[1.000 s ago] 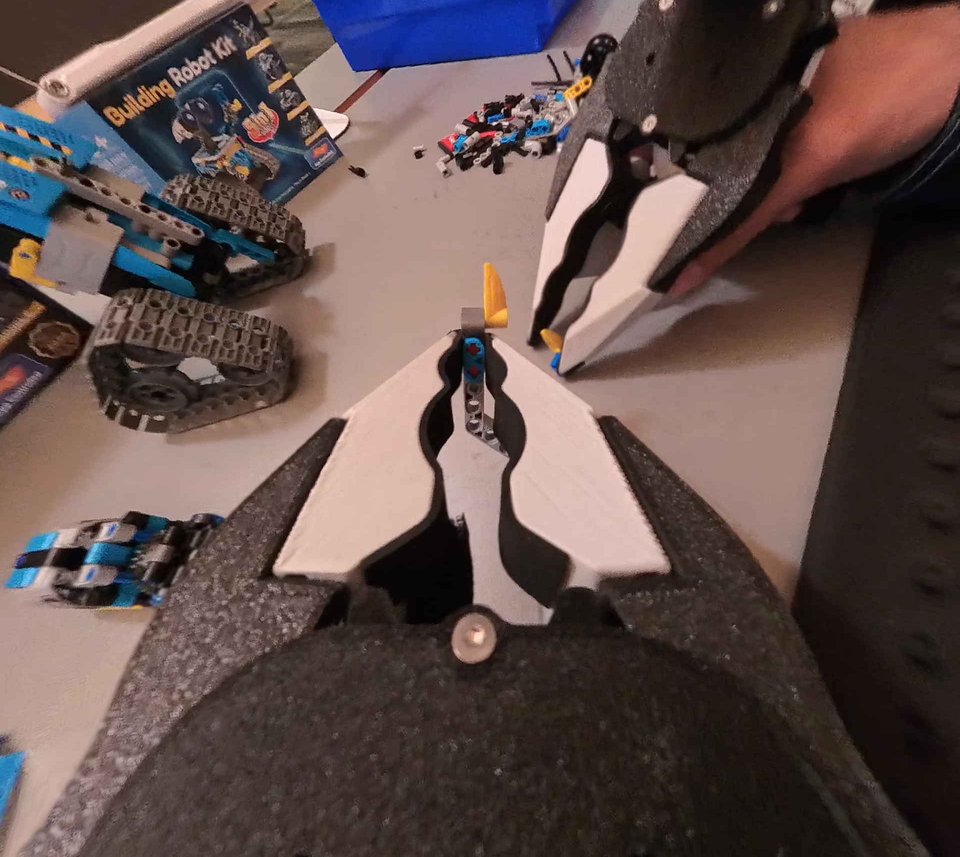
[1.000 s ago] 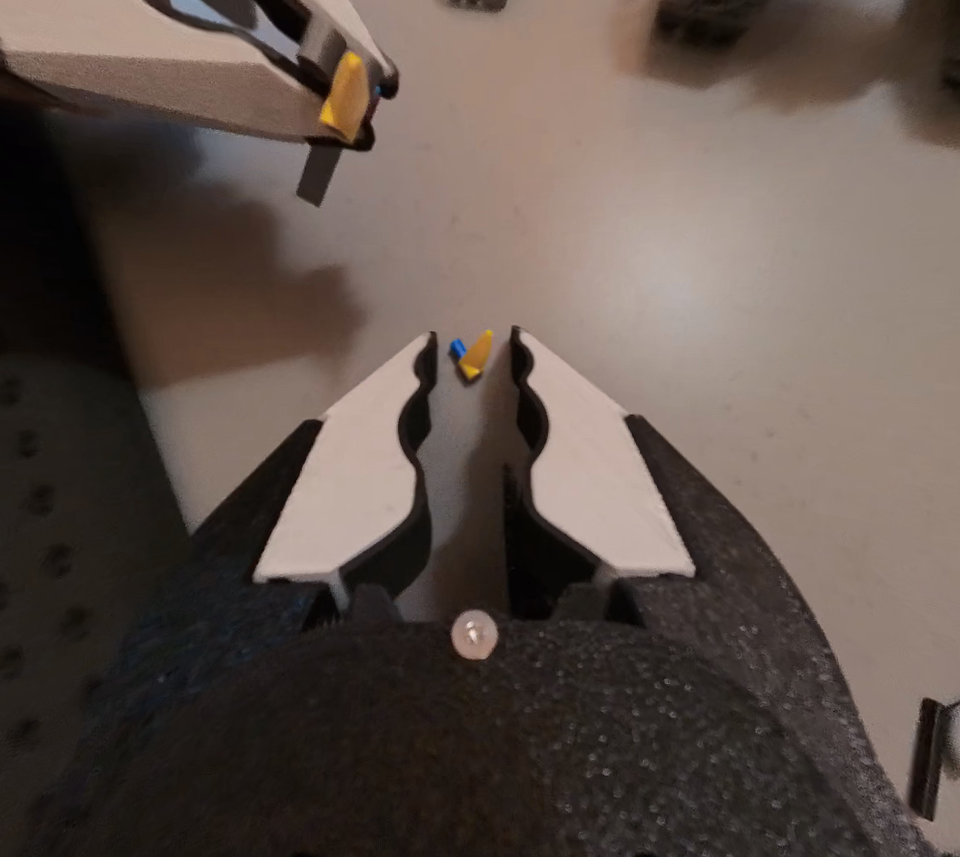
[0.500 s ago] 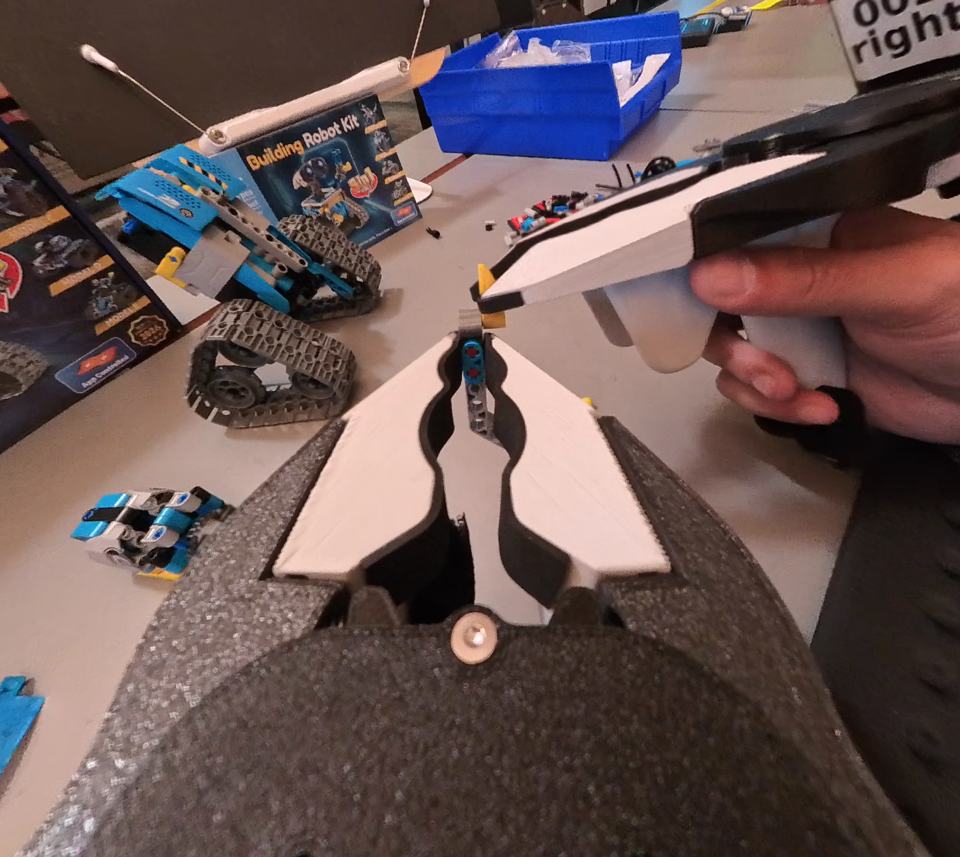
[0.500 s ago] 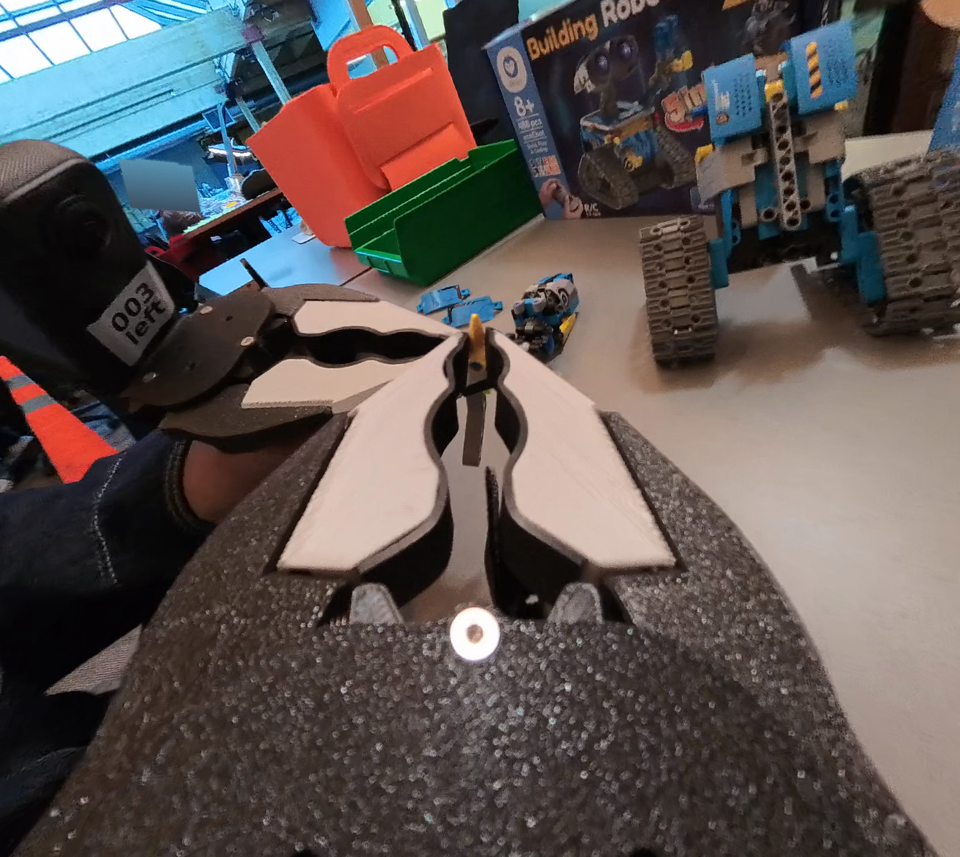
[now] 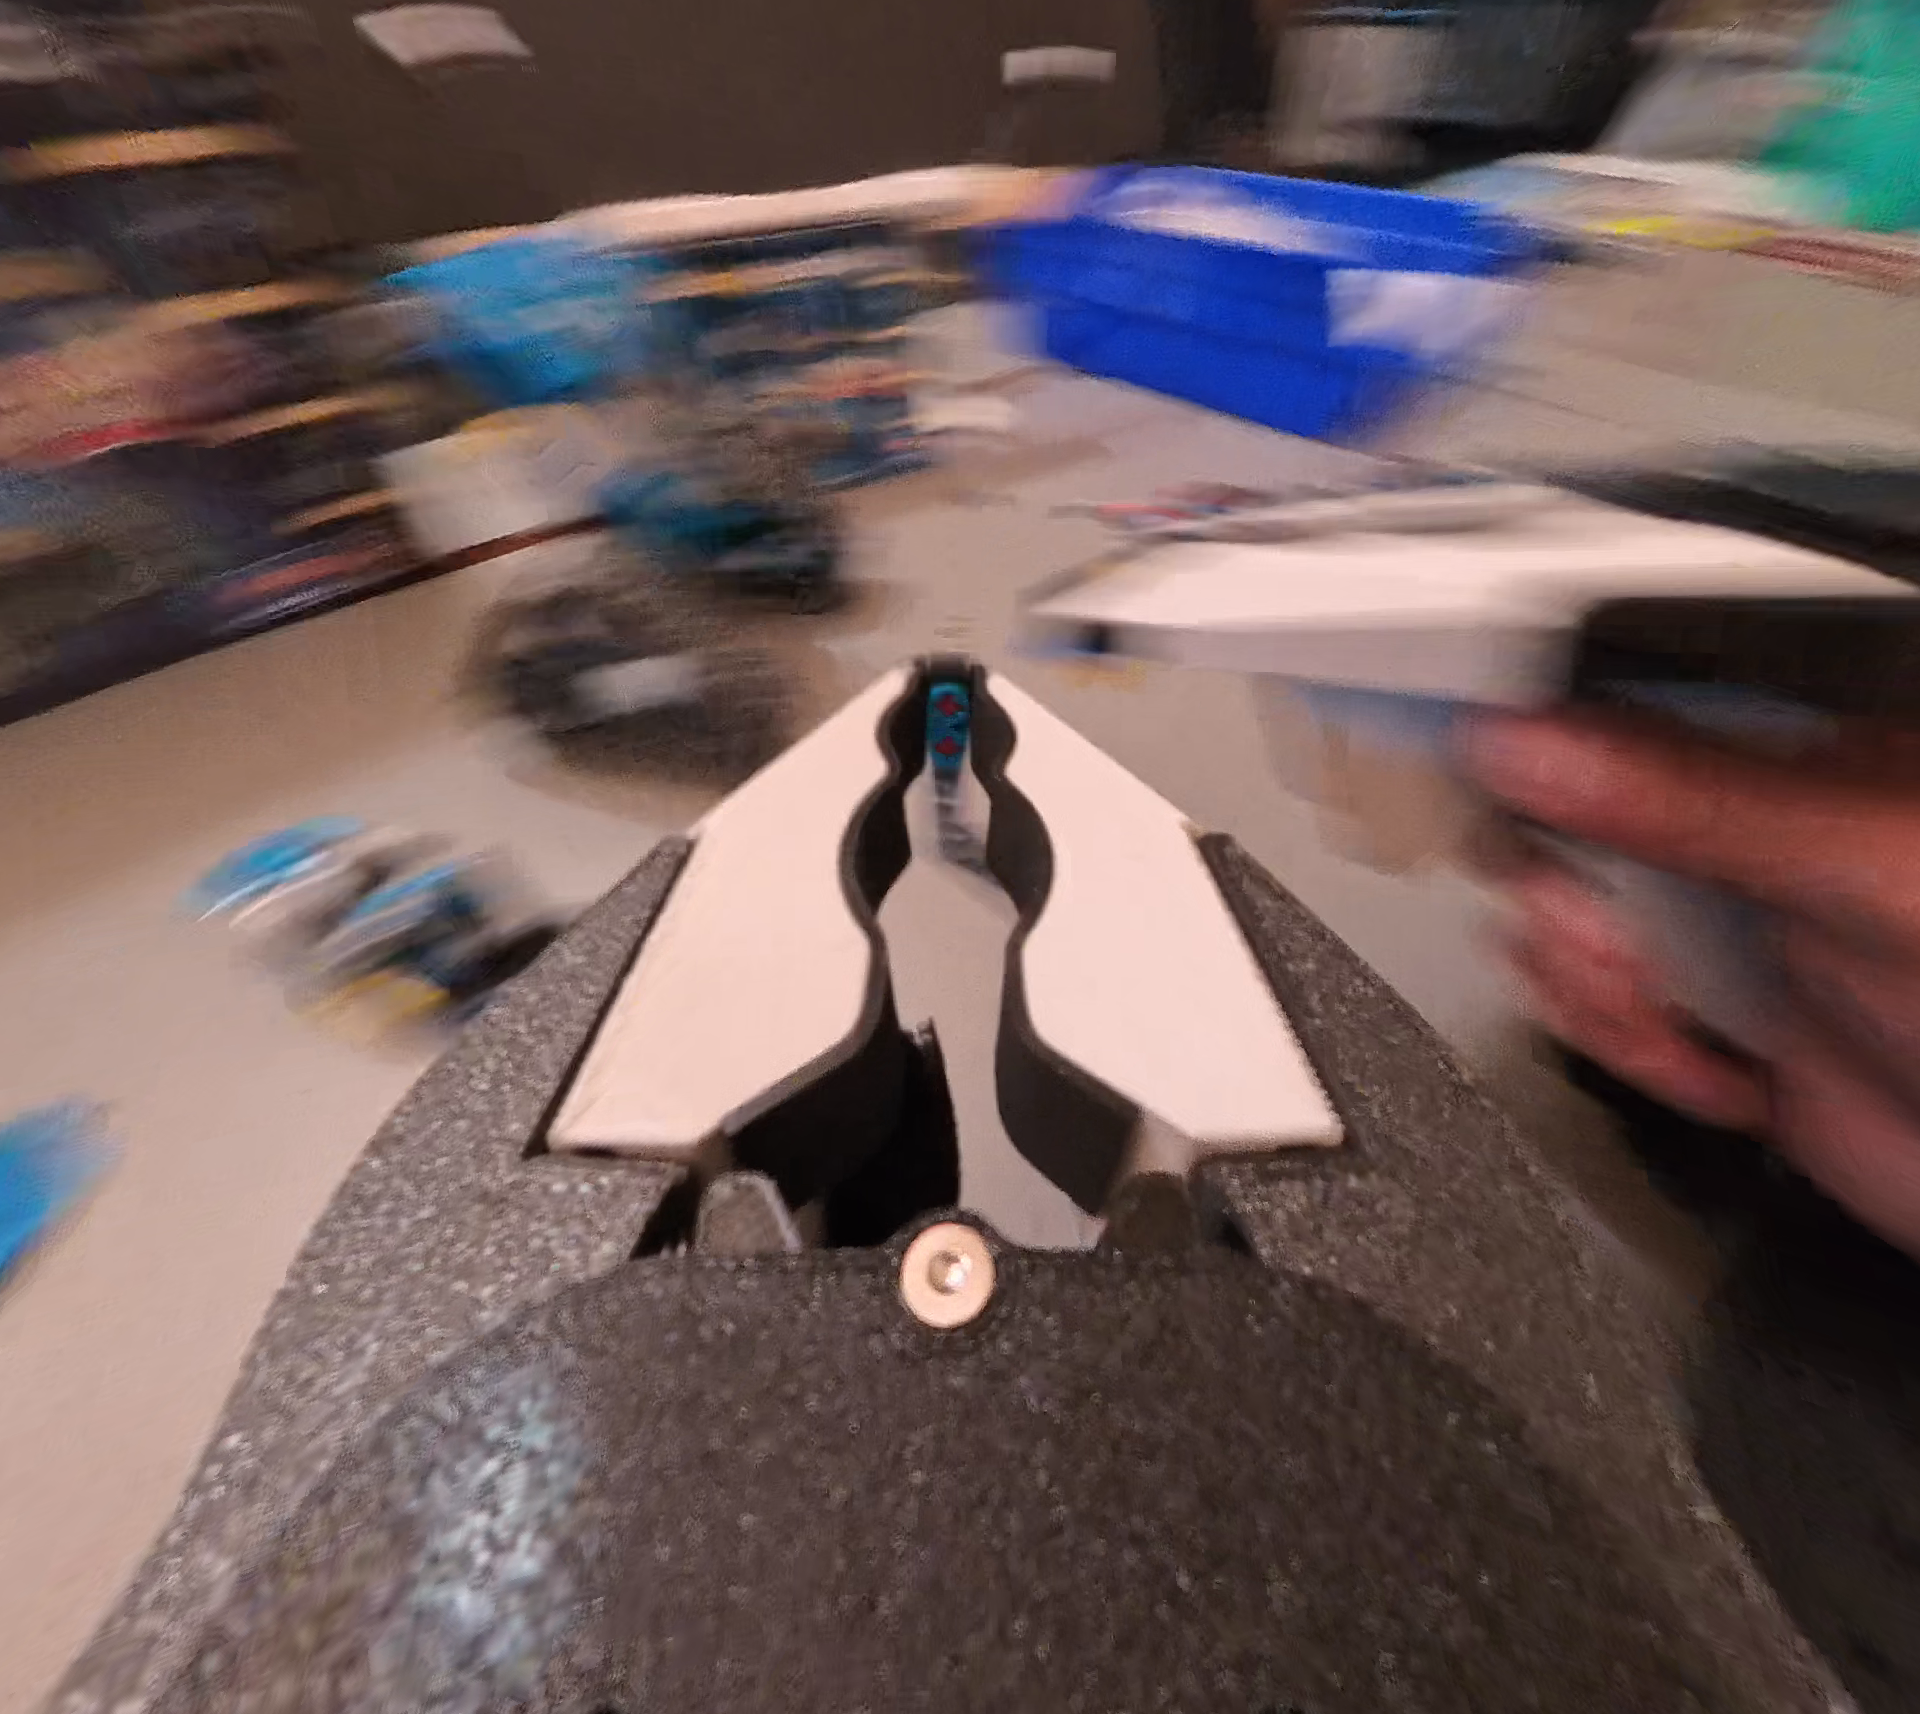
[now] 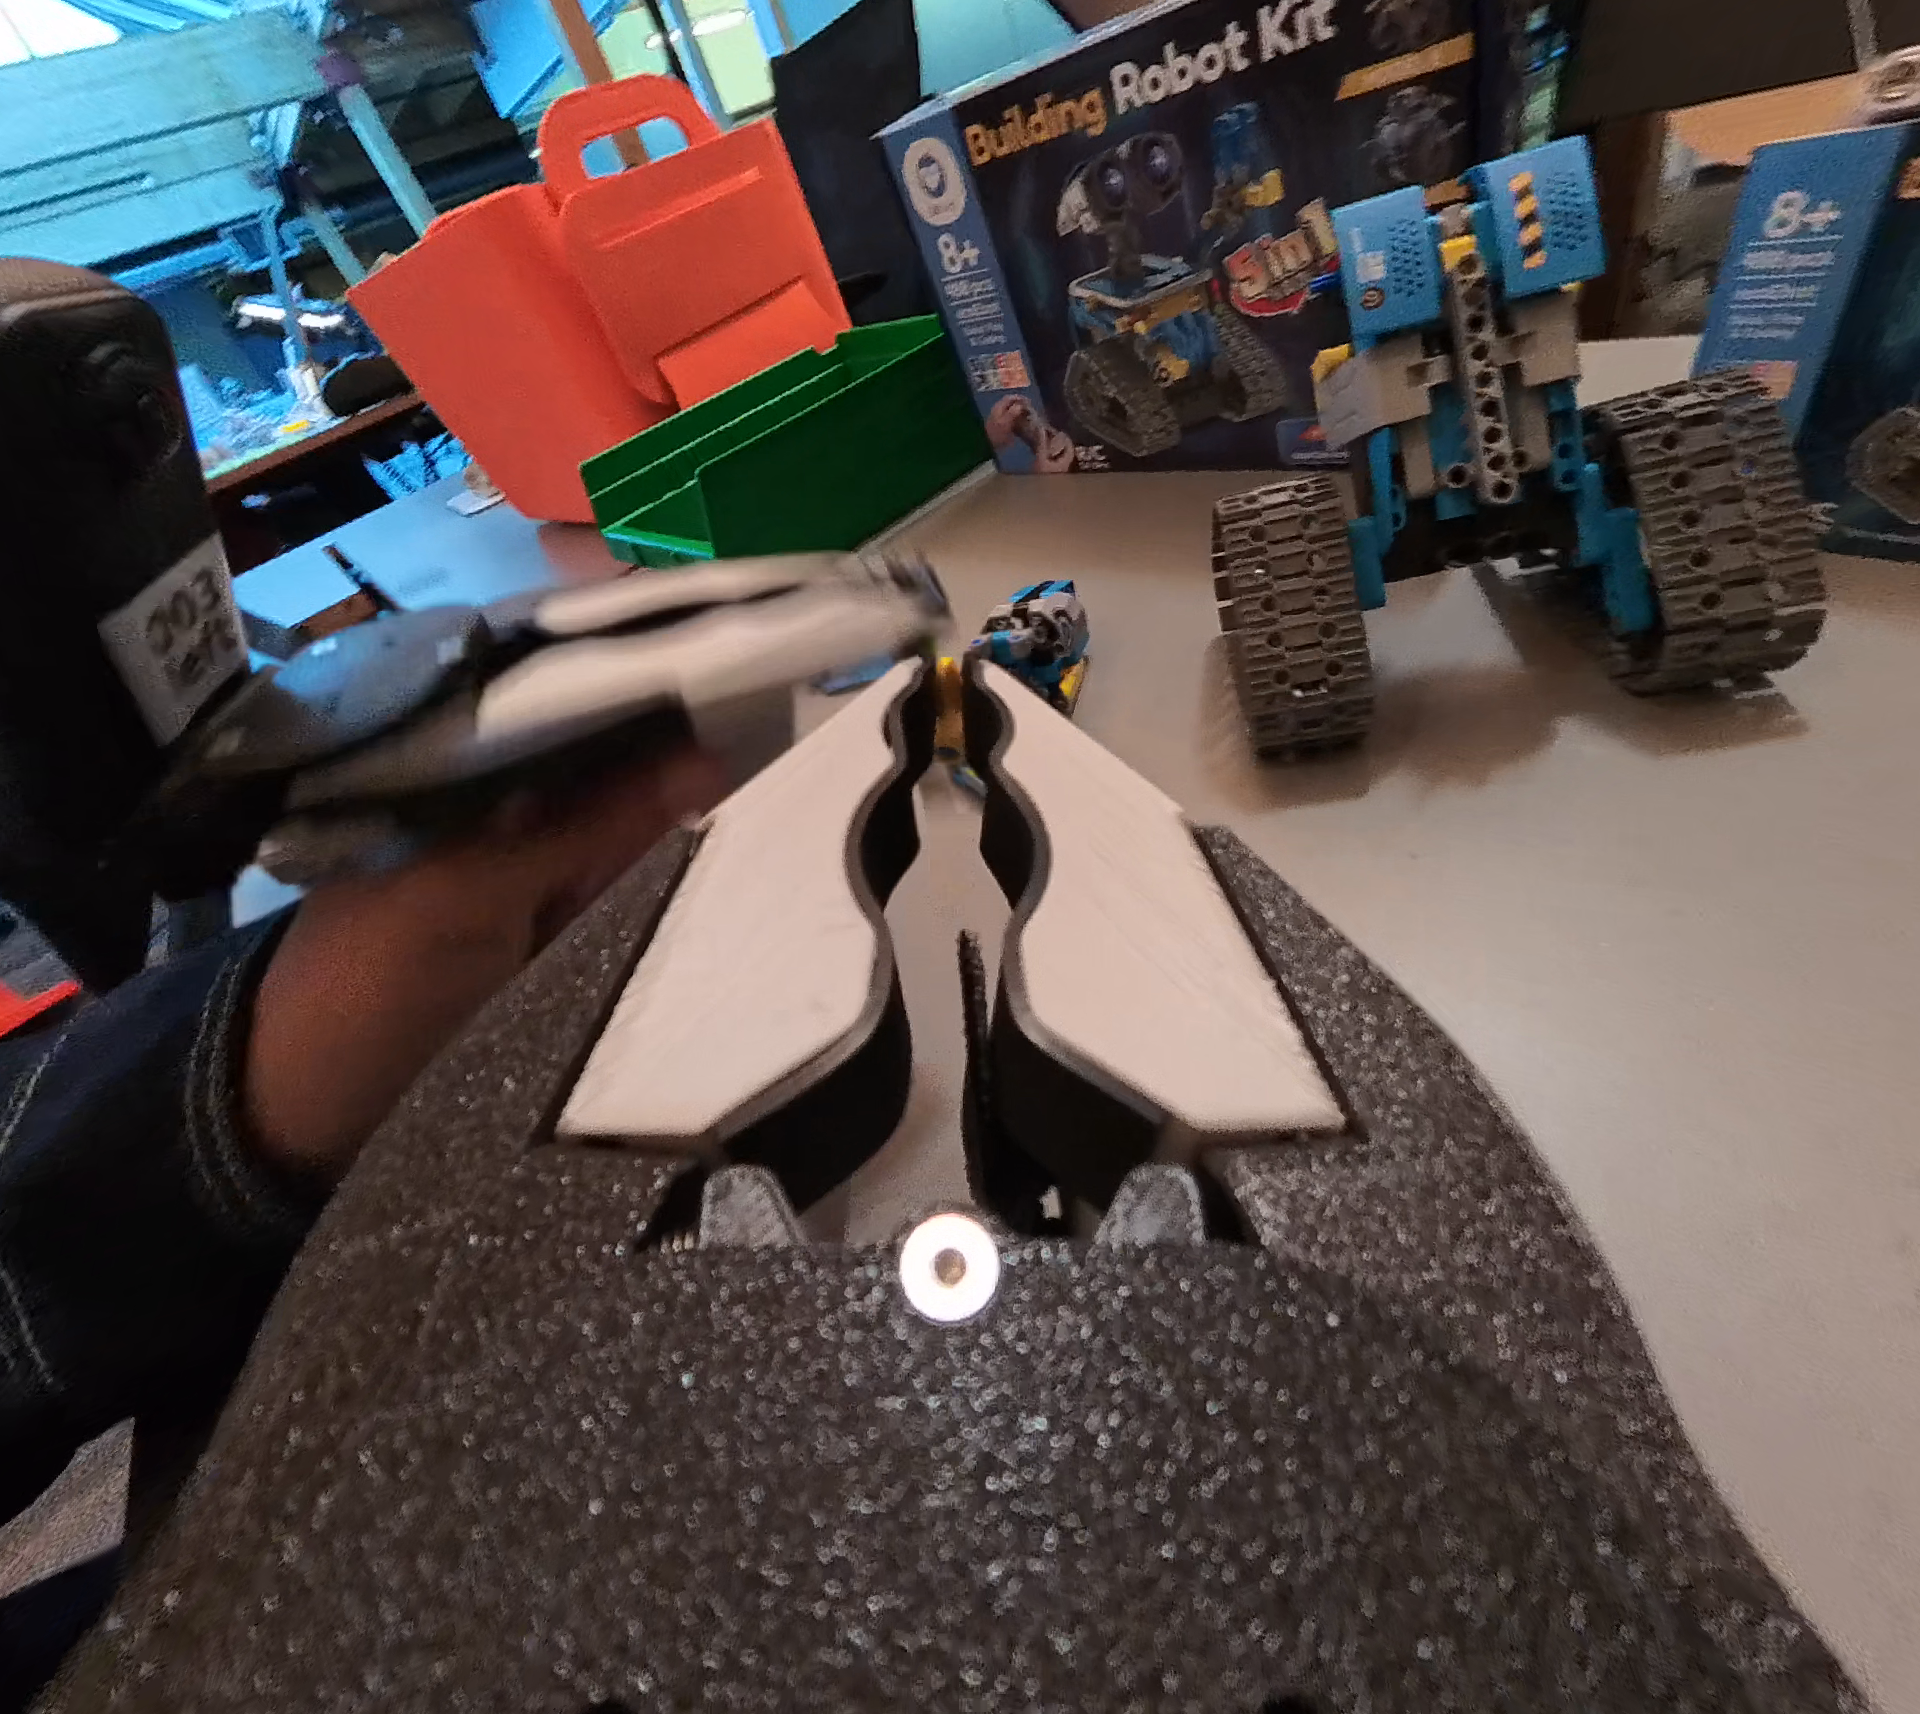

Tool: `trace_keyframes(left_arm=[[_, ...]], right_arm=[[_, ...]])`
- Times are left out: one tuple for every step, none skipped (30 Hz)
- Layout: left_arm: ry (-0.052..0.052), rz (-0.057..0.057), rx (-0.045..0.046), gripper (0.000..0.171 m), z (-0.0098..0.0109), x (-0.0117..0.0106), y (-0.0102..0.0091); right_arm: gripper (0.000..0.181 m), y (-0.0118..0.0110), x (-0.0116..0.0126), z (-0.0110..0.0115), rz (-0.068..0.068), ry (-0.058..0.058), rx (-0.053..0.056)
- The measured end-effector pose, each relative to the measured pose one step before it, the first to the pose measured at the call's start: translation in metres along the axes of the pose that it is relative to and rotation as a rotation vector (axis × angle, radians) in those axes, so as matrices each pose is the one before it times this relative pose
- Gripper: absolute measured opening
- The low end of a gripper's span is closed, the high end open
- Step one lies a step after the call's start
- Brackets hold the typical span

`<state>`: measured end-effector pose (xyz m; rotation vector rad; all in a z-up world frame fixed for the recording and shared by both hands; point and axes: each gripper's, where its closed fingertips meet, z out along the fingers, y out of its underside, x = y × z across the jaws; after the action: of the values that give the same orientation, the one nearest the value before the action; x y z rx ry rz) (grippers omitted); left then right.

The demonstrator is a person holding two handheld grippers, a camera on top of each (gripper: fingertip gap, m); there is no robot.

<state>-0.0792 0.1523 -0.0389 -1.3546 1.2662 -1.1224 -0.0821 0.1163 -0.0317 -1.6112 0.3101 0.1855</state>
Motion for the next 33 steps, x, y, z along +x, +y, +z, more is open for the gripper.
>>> trace_keyframes(left_arm=[[-0.1096, -0.1308, 0.05062, 0.005, -0.00783, -0.04603, -0.00615], [-0.0327, -0.1704, 0.01557, 0.004, -0.00382, -0.03813, -0.00357], [0.0236, -0.0671, 0.01795, 0.005, -0.00400, -0.01481, -0.00421], [0.0404, 0.0231, 0.00952, 0.005, -0.00337, 0.00654, -0.00012], [0.0391, 0.0529, -0.00774, 0.005, 0.00062, 0.01565, 0.00419], [0.0640, 0.0285, -0.01629, 0.006, 0.00435, 0.01876, 0.00510], [0.0908, -0.0175, -0.00637, 0.006, 0.00488, 0.01807, 0.00265], [0.0617, -0.0226, -0.02991, 0.006, 0.00478, 0.00990, 0.00579], [0.0130, -0.0097, -0.04569, 0.006, 0.00368, 0.00115, 0.00838], [0.0170, -0.0212, -0.01505, 0.006, 0.00187, 0.00149, 0.00399], [0.0449, -0.0398, -0.00117, 0.006, 0.00133, 0.00509, 0.00159], [0.0420, -0.0364, -0.01135, 0.006, 0.00217, 0.00461, 0.00310], [0.0172, -0.0149, -0.01905, 0.006, 0.00260, 0.00205, 0.00427], [0.0072, 0.0097, -0.02388, 0.006, 0.00267, 0.00219, 0.00448], [0.0052, 0.0244, -0.02359, 0.006, 0.00237, 0.00318, 0.00390], [0.0021, 0.0340, -0.01089, 0.006, 0.00180, 0.00388, 0.00157], [0.0119, 0.0361, -0.00022, 0.006, 0.00116, 0.00540, -0.00017], [0.0278, 0.0256, -0.00009, 0.006, 0.00123, 0.00715, -0.00017], [0.0315, 0.0110, -0.00338, 0.006, 0.00145, 0.00674, 0.00053], [0.0319, 0.0014, -0.00666, 0.006, 0.00174, 0.00600, 0.00126], [0.0372, -0.0058, -0.00789, 0.006, 0.00175, 0.00620, 0.00149], [0.0333, -0.0103, -0.00396, 0.006, 0.00136, 0.00535, 0.00079], [0.0196, -0.0066, 0.00188, 0.006, 0.00079, 0.00311, -0.00004], [0.0122, -0.0030, 0.00359, 0.006, 0.00010, 0.00188, -0.00051], [0.0076, -0.0013, 0.00601, 0.006, -0.00036, 0.00133, -0.00105], [0.0009, 0.0042, 0.00842, 0.006, -0.00076, 0.00055, -0.00159], [-0.0008, 0.0090, 0.00582, 0.006, -0.00060, 0.00034, -0.00112], [-0.0009, 0.0122, 0.00166, 0.006, -0.00025, 0.00068, -0.00058], [-0.0008, 0.0160, 0.00069, 0.006, -0.00006, 0.00105, -0.00027], [0.0005, 0.0197, 0.00331, 0.006, 0.00001, 0.00166, -0.00076], [0.0026, 0.0222, 0.00575, 0.006, 0.00005, 0.00198, -0.00120], [0.0110, 0.0147, 0.01038, 0.006, -0.00019, 0.00275, -0.00163], [0.0276, -0.0099, 0.02106, 0.006, -0.00068, 0.00380, -0.00316]], right_arm=[[0.002, 0.00162, 0.00344, -0.00599, 0.0006, 0.0255, 0.0124], [0.003, -0.00028, 0.00247, -0.00556, 0.0145, 0.0002, 0.0082], [0.003, 0.00105, 0.00118, -0.00204, 0.0300, -0.0250, -0.0033], [0.003, 0.00214, 0.00266, 0.00057, 0.0391, -0.0275, -0.0109], [0.003, -0.00025, 0.00344, 0.00117, 0.0348, -0.0287, -0.0100], [0.003, 0.00241, 0.00266, 0.00260, 0.0187, -0.0375, -0.0395], [0.003, 0.00510, 0.00739, 0.00131, 0.0108, -0.0103, -0.0563], [0.003, -0.00228, 0.01130, -0.00402, 0.0233, 0.0149, -0.0051], [0.003, -0.00497, 0.01021, -0.00614, 0.0307, 0.0064, 0.0048], [0.003, 0.00224, 0.00902, -0.00358, 0.0099, -0.0062, -0.0484], [0.004, 0.01018, 0.01117, -0.00203, 0.0002, 0.0020, -0.0918], [0.004, 0.00464, 0.00916, -0.00423, 0.0294, -0.0058, -0.0427], [0.004, -0.01034, -0.00273, -0.00820, 0.1078, -0.0975, 0.0634], [0.003, -0.01482, -0.00969, -0.00915, 0.1811, -0.1656, 0.0759], [0.003, -0.00573, -0.00295, -0.00536, 0.1639, -0.1122, 0.0169], [0.003, 0.00090, 0.00139, -0.00341, 0.0911, -0.0622, -0.0159], [0.003, 0.00012, 0.00169, -0.00290, 0.0290, -0.0265, 0.0020], [0.003, -0.00273, 0.00419, -0.00215, -0.0090, 0.0286, 0.0237], [0.002, 0.00101, 0.00589, 0.00013, -0.0601, 0.0699, -0.0157], [0.003, 0.00724, 0.01118, 0.00215, -0.1235, 0.1267, -0.0694], [0.004, 0.01063, 0.01639, 0.00217, -0.1677, 0.1751, -0.0993], [0.004, 0.01146, 0.01702, 0.00194, -0.2028, 0.1851, -0.1025], [0.004, 0.01323, 0.01378, 0.00311, -0.1972, 0.1650, -0.1065], [0.004, 0.01349, 0.00666, 0.00467, -0.1592, 0.1153, -0.1035], [0.004, 0.00655, -0.00201, 0.00498, -0.0968, 0.0523, -0.0522], [0.004, -0.00001, -0.00579, 0.00389, -0.0315, 0.0070, -0.0031], [0.004, -0.00107, -0.00467, 0.00304, 0.0156, -0.0124, 0.0066], [0.005, 0.00033, -0.00467, 0.00257, 0.0242, -0.0296, -0.0040], [0.011, 0.00116, -0.00091, 0.00176, 0.0177, -0.0145, -0.0095], [0.021, -0.00052, 0.00270, -0.00044, 0.0136, 0.0067, 0.0015], [0.026, -0.00518, -0.00018, -0.00300, 0.0160, -0.0120, 0.0326], [0.026, -0.01075, -0.00543, -0.00517, 0.0240, -0.0470, 0.0659], [0.026, -0.01572, -0.00988, -0.00703, 0.0322, -0.0775, 0.0962]])
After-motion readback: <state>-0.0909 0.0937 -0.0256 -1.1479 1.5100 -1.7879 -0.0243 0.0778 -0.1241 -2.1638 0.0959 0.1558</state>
